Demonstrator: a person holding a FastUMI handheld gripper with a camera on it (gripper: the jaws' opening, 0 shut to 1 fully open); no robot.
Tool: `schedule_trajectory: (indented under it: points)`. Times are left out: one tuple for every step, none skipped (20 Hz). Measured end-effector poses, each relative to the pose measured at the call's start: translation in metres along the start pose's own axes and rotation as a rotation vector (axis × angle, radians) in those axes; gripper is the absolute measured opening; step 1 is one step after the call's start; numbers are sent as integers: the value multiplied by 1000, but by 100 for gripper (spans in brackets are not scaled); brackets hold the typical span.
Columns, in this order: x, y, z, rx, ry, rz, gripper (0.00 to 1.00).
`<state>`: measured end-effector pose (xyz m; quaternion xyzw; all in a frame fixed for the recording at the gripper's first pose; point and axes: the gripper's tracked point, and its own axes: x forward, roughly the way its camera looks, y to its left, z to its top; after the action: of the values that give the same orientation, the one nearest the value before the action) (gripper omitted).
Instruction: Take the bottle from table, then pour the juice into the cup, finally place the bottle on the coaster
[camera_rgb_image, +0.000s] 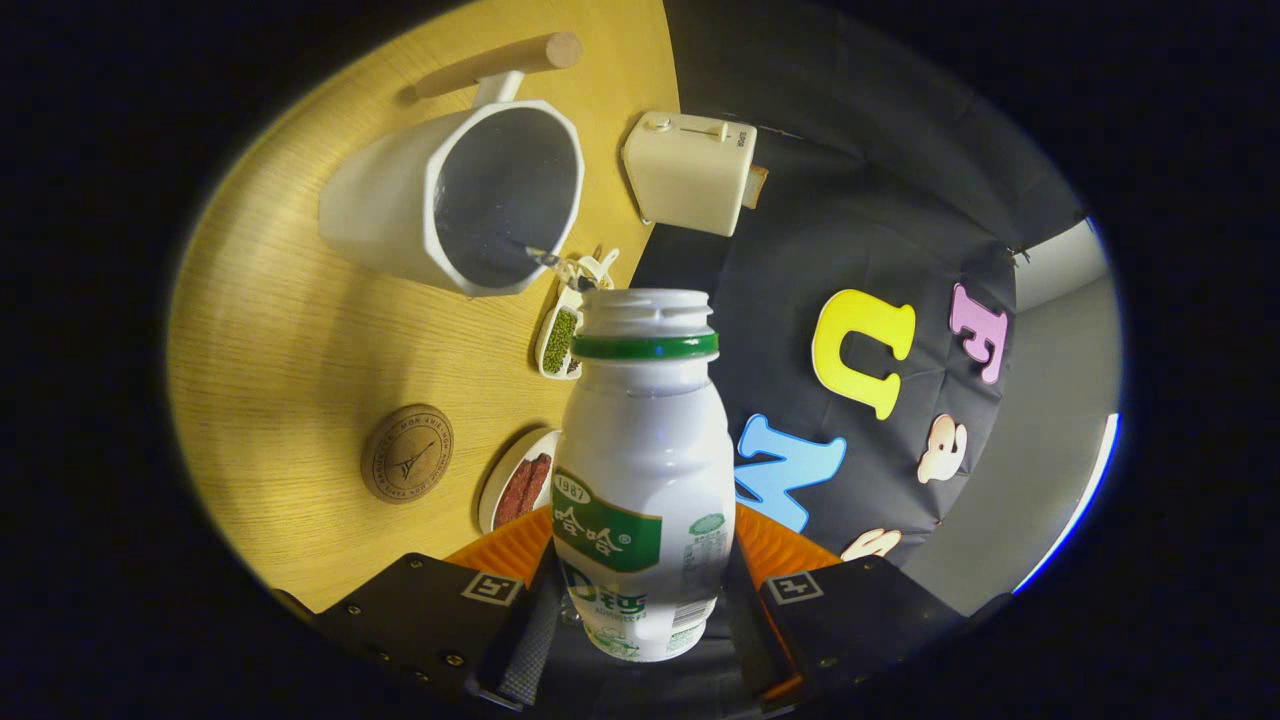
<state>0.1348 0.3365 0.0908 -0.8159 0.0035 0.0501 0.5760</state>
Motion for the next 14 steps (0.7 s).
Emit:
schedule_trajectory:
  points:
    - [1,-1,1,-3,-1,-2,73]
    - [0,-2,1,-5,-1,0,73]
    - [0,-3,1,-9,0,-2,73]
    - [0,-4,2,-16,-1,-3,73]
    - [0,-4,3,-24,0,-2,73]
    - [1,-4,3,-28,-1,-4,73]
    - [0,-4,3,-33,0,-1,73]
    - [1,-5,4,-38,0,-1,73]
    - [0,-5,4,-44,0,-1,73]
    - [0,-6,4,-45,1,0,73]
    - [1,-5,4,-45,1,1,73]
    - [2,-5,4,-47,4,2,73]
    - [2,-4,4,-52,5,2,73]
    - [1,-4,4,-56,5,2,73]
